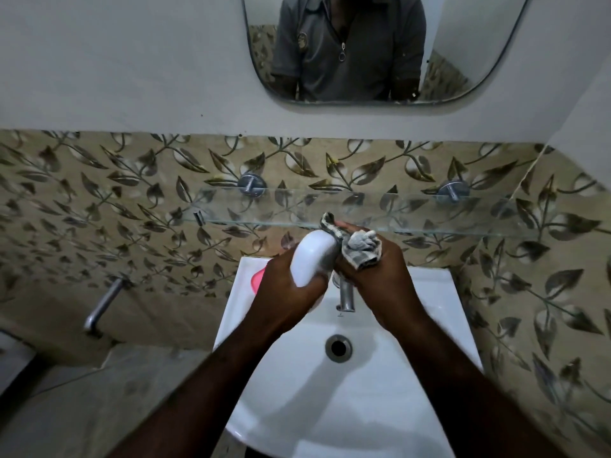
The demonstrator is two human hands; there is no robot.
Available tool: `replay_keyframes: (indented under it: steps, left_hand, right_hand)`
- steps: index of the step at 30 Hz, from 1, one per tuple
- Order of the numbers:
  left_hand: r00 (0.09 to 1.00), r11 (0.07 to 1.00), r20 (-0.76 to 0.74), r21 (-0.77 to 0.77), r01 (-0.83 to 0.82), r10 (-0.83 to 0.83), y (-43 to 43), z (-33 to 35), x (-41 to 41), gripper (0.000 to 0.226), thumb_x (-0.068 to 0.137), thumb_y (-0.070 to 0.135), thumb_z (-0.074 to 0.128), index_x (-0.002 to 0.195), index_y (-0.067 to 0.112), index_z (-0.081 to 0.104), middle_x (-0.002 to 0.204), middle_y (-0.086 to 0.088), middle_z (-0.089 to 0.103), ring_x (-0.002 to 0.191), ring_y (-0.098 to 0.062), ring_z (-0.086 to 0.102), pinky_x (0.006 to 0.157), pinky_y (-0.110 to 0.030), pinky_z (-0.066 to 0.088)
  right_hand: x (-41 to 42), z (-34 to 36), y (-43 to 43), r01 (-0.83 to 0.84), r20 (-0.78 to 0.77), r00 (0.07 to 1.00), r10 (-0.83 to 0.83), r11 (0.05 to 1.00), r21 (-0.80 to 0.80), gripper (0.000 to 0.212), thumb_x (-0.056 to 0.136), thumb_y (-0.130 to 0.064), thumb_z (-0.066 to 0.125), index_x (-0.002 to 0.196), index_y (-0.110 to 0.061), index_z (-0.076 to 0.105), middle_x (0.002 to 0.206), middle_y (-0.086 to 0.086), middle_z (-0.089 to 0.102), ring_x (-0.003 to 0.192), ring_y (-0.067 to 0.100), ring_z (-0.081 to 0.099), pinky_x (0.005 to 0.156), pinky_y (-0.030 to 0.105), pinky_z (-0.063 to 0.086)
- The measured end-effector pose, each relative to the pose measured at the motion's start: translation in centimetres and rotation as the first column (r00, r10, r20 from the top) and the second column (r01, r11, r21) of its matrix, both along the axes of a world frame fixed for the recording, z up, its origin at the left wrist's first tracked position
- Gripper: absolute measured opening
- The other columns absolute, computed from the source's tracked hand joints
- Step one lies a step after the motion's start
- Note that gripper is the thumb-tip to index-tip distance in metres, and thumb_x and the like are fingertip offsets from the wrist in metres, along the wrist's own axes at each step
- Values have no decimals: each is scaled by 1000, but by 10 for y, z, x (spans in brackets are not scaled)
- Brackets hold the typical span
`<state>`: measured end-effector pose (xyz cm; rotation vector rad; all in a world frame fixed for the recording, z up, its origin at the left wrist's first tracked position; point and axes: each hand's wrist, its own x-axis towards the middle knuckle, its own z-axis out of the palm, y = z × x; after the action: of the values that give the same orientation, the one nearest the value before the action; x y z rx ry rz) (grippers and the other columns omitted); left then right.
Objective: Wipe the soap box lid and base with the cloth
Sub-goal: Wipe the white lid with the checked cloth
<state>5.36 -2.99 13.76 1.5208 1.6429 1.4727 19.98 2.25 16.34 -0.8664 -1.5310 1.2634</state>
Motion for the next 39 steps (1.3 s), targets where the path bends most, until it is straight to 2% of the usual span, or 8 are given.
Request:
replay_keyframes:
  steps: [3,7,10,15,22,28,34,39]
  left_hand:
    - [994,992,99,120,-49,37,2,2,0,45,80,64,59,110,31,66,100,20,72,99,1,66,83,-14,48]
    - [959,993,282,-119,17,17,8,3,5,83,75,84,34,121,21,63,114,1,71,110,-17,65,96,-34,50]
    - [757,872,653,-359,333,-20,11,6,4,74,75,75,38,124,24,61,118,-13,70,104,-31,68,77,-42,57]
    - [344,885,939,-151,440,-11,11,8,19,66,80,67,49,118,16,68,122,-13,68,113,-36,64,95,-58,49]
    - [213,964,977,-46,261,-11,18,5,16,74,81,51,49,134,0,51,131,-26,58,116,-38,57,97,-56,45]
    - [192,976,980,12,219,-55,22,5,15,74,70,47,61,128,1,56,122,-22,66,105,-32,68,75,-40,60]
    - [159,964,980,78,256,-122,26,4,13,115,37,51,87,132,-2,51,124,-28,59,114,-41,56,94,-56,48]
    - [85,953,982,143,266,-171,26,2,16,84,60,45,80,127,-2,60,119,-22,67,104,-33,68,75,-39,59]
  right_hand:
    - [0,-4,1,-102,-184,980,75,985,-140,45,75,-10,71,115,-32,70,91,17,71,80,26,56,70,42,46]
    - [-4,5,1,-29,-111,993,33,999,41,48,81,4,69,124,-16,66,119,0,71,111,16,65,95,37,51]
    - [-3,8,5,18,80,996,-34,981,192,46,83,7,64,124,-14,66,123,-2,68,117,9,61,102,37,48]
    - [-5,10,-3,-42,169,985,-15,944,327,47,74,-20,62,121,-19,66,128,-1,65,121,5,58,106,29,44]
    - [-5,1,6,117,245,957,-154,980,160,38,81,-3,67,113,-24,71,103,-13,73,95,-1,66,79,19,51]
    - [-18,9,-9,113,325,911,-255,911,397,61,71,-8,60,129,-24,62,121,-9,69,107,-4,58,89,-4,34]
    - [-6,5,-2,181,281,930,-237,961,210,51,78,-2,64,124,-25,66,117,-11,70,107,-2,63,89,10,48]
    - [-24,22,-11,117,255,941,-223,920,375,55,70,-8,62,122,-23,67,118,-8,71,108,1,64,93,15,48]
